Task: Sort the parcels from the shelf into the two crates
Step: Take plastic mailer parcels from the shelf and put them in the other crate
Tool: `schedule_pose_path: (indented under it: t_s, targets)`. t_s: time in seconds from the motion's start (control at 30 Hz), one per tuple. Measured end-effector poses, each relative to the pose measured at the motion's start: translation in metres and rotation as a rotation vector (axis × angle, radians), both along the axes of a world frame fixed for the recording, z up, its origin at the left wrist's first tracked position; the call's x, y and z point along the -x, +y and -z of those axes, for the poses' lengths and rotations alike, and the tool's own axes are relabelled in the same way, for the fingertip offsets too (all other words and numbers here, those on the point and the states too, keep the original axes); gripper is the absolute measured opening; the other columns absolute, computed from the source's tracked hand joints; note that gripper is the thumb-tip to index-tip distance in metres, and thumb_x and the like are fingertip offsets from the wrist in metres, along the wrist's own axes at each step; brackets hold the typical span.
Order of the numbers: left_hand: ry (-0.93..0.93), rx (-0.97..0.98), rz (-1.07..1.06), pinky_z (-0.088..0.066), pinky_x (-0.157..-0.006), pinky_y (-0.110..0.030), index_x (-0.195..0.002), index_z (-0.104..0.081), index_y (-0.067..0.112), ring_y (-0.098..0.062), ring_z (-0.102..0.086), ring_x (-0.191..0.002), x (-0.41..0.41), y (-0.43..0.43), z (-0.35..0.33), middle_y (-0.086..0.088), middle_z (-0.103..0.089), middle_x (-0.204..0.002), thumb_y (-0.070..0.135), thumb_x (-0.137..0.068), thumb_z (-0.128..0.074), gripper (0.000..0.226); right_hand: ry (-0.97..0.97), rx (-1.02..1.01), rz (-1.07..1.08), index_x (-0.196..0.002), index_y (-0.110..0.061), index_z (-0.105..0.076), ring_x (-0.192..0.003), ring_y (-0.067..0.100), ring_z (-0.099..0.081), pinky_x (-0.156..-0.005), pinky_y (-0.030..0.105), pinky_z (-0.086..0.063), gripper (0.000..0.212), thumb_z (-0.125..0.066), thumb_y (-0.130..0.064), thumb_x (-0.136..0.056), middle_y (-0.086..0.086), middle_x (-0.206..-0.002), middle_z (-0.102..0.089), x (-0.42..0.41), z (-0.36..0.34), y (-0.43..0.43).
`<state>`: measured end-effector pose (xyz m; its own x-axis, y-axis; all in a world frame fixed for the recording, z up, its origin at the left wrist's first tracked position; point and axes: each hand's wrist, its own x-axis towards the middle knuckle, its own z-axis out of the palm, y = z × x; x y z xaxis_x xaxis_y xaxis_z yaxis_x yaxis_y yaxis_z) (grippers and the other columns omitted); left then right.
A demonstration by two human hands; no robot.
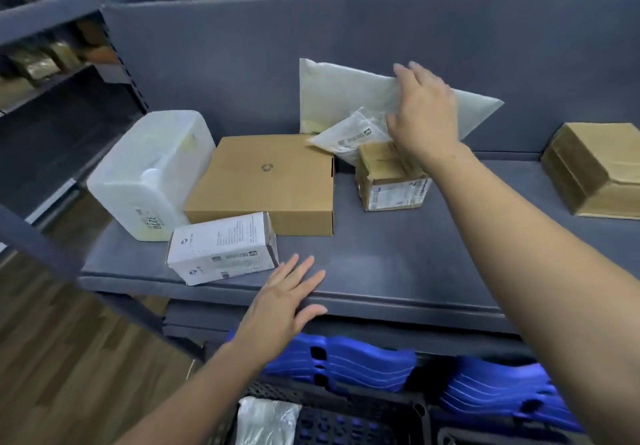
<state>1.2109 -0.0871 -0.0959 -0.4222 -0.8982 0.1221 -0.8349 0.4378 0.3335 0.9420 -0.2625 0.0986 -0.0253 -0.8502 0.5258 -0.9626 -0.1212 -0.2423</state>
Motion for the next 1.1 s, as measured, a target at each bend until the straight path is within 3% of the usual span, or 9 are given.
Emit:
schedule_pose_path:
  t_s: [0.2, 0.47, 0.67, 0.77, 0.83, 0.9, 0.97, 1.03, 1.1]
  targets:
    - [0.016, 0.07, 0.007, -0.011, -0.129, -0.033, -0.155, -0.043, 0.037, -0.012, -0.017, -0.158, -0.004, -0.003, 0.012, 0.016, -0.027, -0.167, 0.069, -0.099, -0.039, 0.064, 0.132, -0.265, 0.103, -0.096, -0.018, -0.063, -0.102, 0.036, -0.062, -0.087, 0.042, -0.038, 0.009, -0.066, -0.016, -0.088, 0.011, -0.103, -0.07, -0.003, -0.021, -0.043]
    - [0.014, 0.138, 0.014, -0.013, -0.127, -0.03, -0.152, -0.048, 0.033, -0.013, -0.024, -0.154, -0.003, -0.005, 0.015, 0.013, -0.036, -0.164, 0.066, -0.099, -0.041, 0.062, 0.098, -0.141, 0.11, -0.087, -0.012, -0.067, -0.076, 0.037, -0.053, -0.071, 0.041, -0.042, 0.014, -0.059, -0.019, -0.096, 0.006, -0.071, -0.049, 0.011, -0.028, -0.03]
    - [0.035, 0.014, -0.018, -0.015, -0.129, -0.036, -0.153, -0.045, 0.038, -0.008, -0.012, -0.157, -0.003, -0.004, 0.007, 0.018, -0.027, -0.166, 0.077, -0.095, -0.026, 0.073, -0.222, 0.155, 0.137, -0.103, -0.01, -0.077, -0.087, 0.04, -0.059, -0.068, 0.039, -0.039, 0.027, -0.063, -0.031, -0.092, 0.022, -0.091, -0.07, 0.039, -0.093, 0.015]
    - [-0.015, -0.104, -0.014, -0.004, -0.131, -0.035, -0.159, -0.031, 0.04, -0.003, 0.007, -0.155, 0.001, 0.002, -0.015, 0.022, -0.007, -0.166, 0.087, -0.087, -0.011, 0.088, -0.566, 0.255, 0.042, -0.097, -0.008, -0.079, -0.082, 0.029, -0.07, -0.065, 0.045, -0.051, 0.042, -0.077, -0.046, -0.079, 0.018, -0.092, -0.076, 0.047, -0.125, 0.044]
    - [0.006, -0.268, 0.005, 0.001, -0.13, -0.034, -0.159, -0.026, 0.044, 0.0, 0.01, -0.153, 0.002, 0.005, -0.037, 0.027, -0.001, -0.164, 0.081, -0.09, -0.027, 0.078, -0.82, 0.246, -0.073, -0.092, -0.011, -0.081, -0.073, 0.02, -0.068, -0.064, 0.046, -0.057, 0.037, -0.086, -0.042, -0.073, 0.013, -0.091, -0.078, 0.043, -0.136, 0.066]
    - [0.27, -0.41, -0.026, -0.018, -0.13, -0.036, -0.146, -0.047, 0.048, 0.001, -0.025, -0.152, 0.002, 0.005, -0.064, 0.025, -0.034, -0.158, 0.074, -0.093, -0.048, 0.059, -1.012, 0.183, -0.223, -0.09, -0.013, -0.081, -0.077, 0.018, -0.07, -0.067, 0.043, -0.06, 0.024, -0.09, -0.029, -0.075, 0.008, -0.093, -0.079, 0.032, -0.134, 0.09]
    - [0.757, -0.385, -0.133, -0.049, -0.111, -0.033, -0.117, -0.068, 0.044, -0.005, -0.066, -0.121, -0.001, 0.007, -0.098, 0.022, -0.07, -0.123, 0.088, -0.077, -0.057, 0.06, -1.166, 0.055, -0.308, -0.096, -0.009, -0.08, -0.093, 0.022, -0.076, -0.082, 0.043, -0.064, 0.018, -0.087, -0.016, -0.081, 0.008, -0.101, -0.08, 0.016, -0.121, 0.118]
    - [1.15, -0.323, -0.272, -0.057, -0.089, -0.022, -0.114, -0.072, 0.03, -0.008, -0.074, -0.102, -0.01, 0.005, -0.13, 0.017, -0.078, -0.105, 0.087, -0.069, -0.064, 0.072, -1.297, -0.092, -0.348, -0.102, -0.004, -0.078, -0.094, 0.023, -0.077, -0.084, 0.04, -0.064, 0.016, -0.08, -0.005, -0.086, 0.008, -0.1, -0.081, -0.004, -0.102, 0.144]
    - [1.338, -0.352, -0.263, -0.057, -0.08, -0.017, -0.118, -0.071, 0.023, -0.008, -0.075, -0.098, -0.024, 0.007, -0.158, 0.009, -0.079, -0.107, 0.068, -0.082, -0.073, 0.058, -1.385, -0.236, -0.335, -0.101, -0.003, -0.077, -0.084, 0.02, -0.077, -0.076, 0.037, -0.065, 0.013, -0.076, -0.001, -0.089, 0.008, -0.095, -0.081, -0.025, -0.078, 0.166]
